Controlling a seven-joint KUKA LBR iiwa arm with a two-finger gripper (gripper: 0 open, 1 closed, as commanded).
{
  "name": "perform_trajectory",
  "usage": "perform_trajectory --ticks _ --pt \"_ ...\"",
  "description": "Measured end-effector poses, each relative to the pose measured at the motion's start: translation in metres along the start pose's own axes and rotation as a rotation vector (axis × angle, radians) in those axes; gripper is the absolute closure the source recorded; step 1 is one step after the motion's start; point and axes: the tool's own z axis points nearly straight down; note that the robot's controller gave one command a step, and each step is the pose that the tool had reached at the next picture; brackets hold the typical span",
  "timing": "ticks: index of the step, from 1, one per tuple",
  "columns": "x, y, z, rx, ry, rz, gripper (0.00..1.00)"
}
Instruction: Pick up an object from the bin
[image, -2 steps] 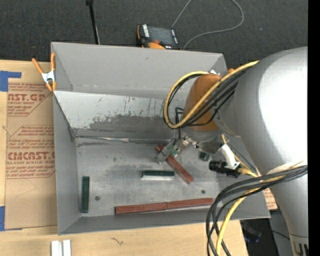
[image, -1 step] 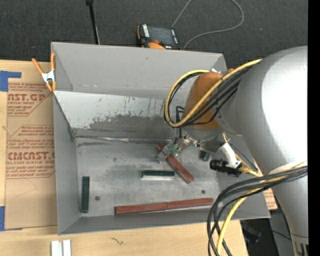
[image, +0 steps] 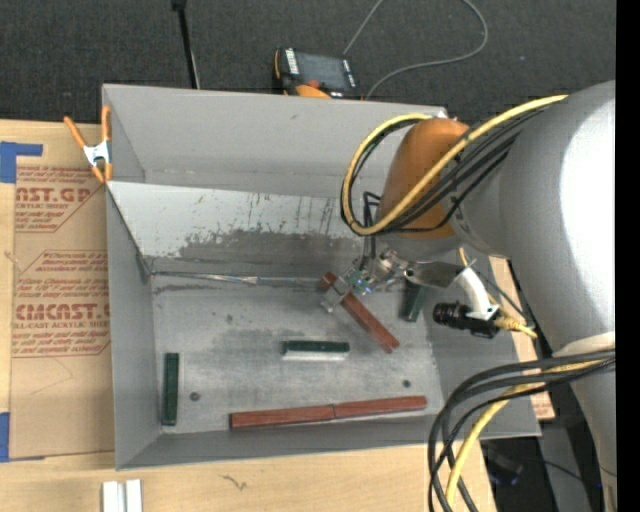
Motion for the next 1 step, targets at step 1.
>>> perform_trajectory --ticks 1 --pt "-0.0007 0.0014 -0.0528 -0.001 -0.001 -0.001 1.0"
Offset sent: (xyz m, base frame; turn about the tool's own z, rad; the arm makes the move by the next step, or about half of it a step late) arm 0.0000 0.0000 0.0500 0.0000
